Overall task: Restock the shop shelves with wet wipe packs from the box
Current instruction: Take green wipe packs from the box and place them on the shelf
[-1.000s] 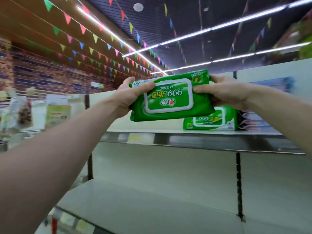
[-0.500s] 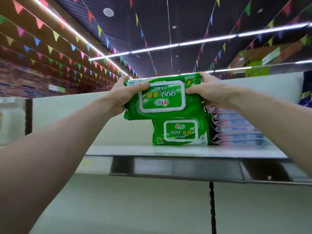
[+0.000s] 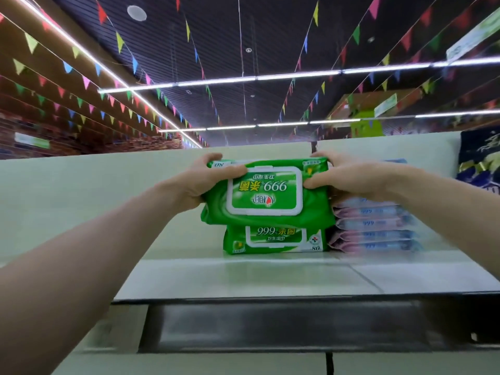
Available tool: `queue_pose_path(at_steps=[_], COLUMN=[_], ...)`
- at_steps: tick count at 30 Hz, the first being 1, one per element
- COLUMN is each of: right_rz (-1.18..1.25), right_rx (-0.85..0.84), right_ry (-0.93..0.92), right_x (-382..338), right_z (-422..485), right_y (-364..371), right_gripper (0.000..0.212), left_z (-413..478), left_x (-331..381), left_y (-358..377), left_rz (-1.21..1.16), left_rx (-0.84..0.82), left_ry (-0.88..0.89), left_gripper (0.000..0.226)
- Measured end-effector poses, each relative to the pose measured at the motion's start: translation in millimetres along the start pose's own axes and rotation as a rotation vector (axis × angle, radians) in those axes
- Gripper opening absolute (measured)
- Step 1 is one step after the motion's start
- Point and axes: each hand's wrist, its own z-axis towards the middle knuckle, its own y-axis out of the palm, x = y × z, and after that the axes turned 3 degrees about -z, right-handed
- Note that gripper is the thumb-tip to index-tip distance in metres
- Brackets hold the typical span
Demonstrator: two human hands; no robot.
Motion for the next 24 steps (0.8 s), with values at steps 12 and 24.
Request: queue_pose_path(at_steps=[12, 24], right_rz=[-0.108, -0.351], right_rx=[-0.077, -0.056], right_ry=[0.126, 0.132], right_x=[36, 20], right_z=[-7, -10], right_y=[9, 5], right_gripper=[0.056, 0.054], left_z=[-2, -9], left_x=[-30, -28], left_y=[4, -18], left_rz=[0.282, 0.235], left_rx=[-0.206, -0.193], left_ry=[-0.226, -0.321], left_gripper=[0.068, 0.050])
